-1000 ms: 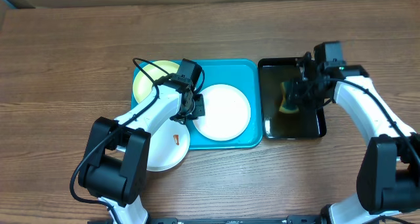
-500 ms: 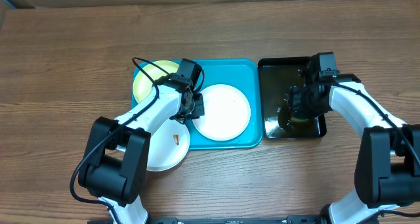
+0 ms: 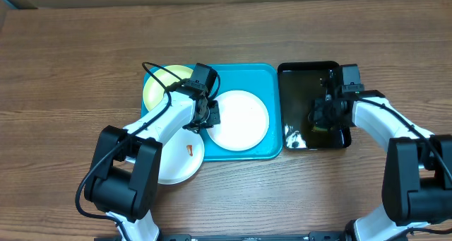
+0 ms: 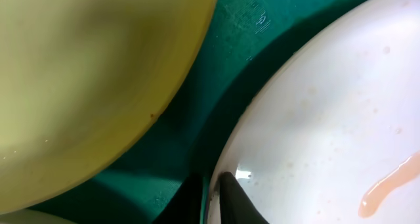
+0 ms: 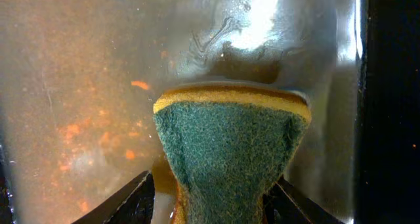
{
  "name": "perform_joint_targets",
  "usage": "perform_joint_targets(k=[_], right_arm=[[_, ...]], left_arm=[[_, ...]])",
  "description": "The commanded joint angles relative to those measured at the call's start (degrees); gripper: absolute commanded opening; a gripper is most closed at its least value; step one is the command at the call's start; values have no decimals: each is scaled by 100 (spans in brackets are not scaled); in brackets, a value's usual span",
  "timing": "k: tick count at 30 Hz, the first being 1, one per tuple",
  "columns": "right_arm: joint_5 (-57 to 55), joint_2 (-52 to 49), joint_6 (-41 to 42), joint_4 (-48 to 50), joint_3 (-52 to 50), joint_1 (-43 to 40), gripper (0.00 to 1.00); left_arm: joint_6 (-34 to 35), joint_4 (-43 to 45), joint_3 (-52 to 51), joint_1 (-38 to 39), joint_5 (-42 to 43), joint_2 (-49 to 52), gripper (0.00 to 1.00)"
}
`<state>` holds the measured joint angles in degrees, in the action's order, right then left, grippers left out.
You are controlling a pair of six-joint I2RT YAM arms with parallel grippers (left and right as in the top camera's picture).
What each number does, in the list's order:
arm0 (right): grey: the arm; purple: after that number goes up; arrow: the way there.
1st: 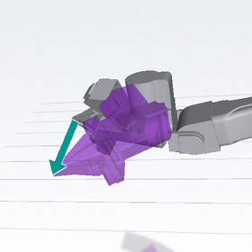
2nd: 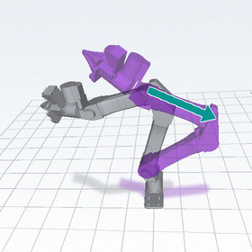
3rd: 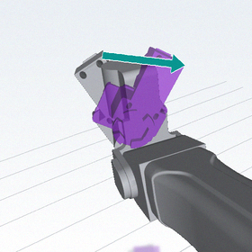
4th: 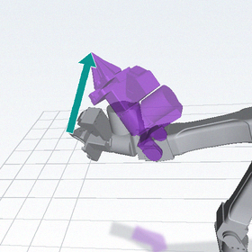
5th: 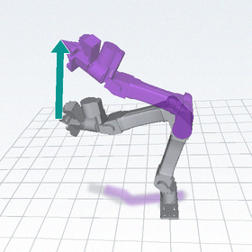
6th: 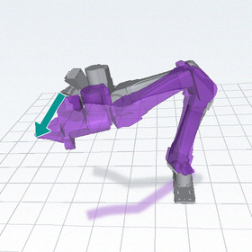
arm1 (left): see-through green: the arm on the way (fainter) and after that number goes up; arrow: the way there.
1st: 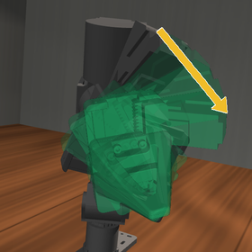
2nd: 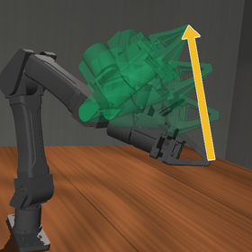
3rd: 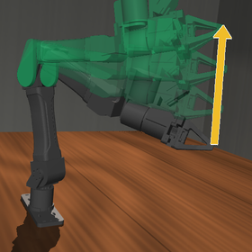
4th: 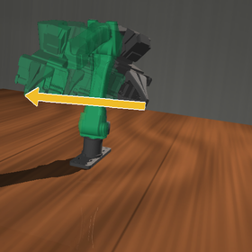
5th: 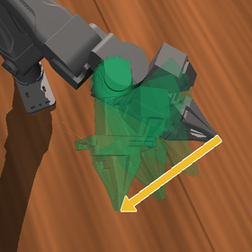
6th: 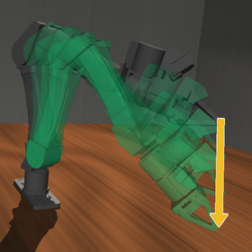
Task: Clean dirty plates on tray and stack at the side
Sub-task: 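Return the sponge to the black tray and withdraw the right gripper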
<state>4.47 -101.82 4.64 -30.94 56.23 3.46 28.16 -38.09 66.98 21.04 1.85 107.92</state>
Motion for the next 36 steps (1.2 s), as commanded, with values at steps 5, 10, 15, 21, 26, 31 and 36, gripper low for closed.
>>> perform_joint_targets(k=[5, 10, 15, 21, 26, 31, 36], right_arm=[[267, 52, 0, -378, 348, 15, 73], [267, 214, 0, -1051, 1307, 15, 88], [175, 271, -2, -1808, 2179, 13, 100], [-616, 271, 162, -1967, 2444, -81, 100], [-702, 271, 280, -1974, 2448, -400, 100], [-890, 271, 284, -2138, 2448, -758, 100], [-890, 271, 442, -2194, 2448, -1078, 100]], left_arm=[[15, 22, -61, 33, -79, 46, 13], [15, 24, -61, 33, -79, 46, 4], [15, -149, 31, 31, -35, 28, 4], [-13, -778, 560, 31, -31, 7, 4], [-243, -1327, 1145, 24, -33, 7, 4], [-376, -1759, 1668, 11, -35, 7, 4], [-551, -2090, 2079, -81, -26, 7, 4]])
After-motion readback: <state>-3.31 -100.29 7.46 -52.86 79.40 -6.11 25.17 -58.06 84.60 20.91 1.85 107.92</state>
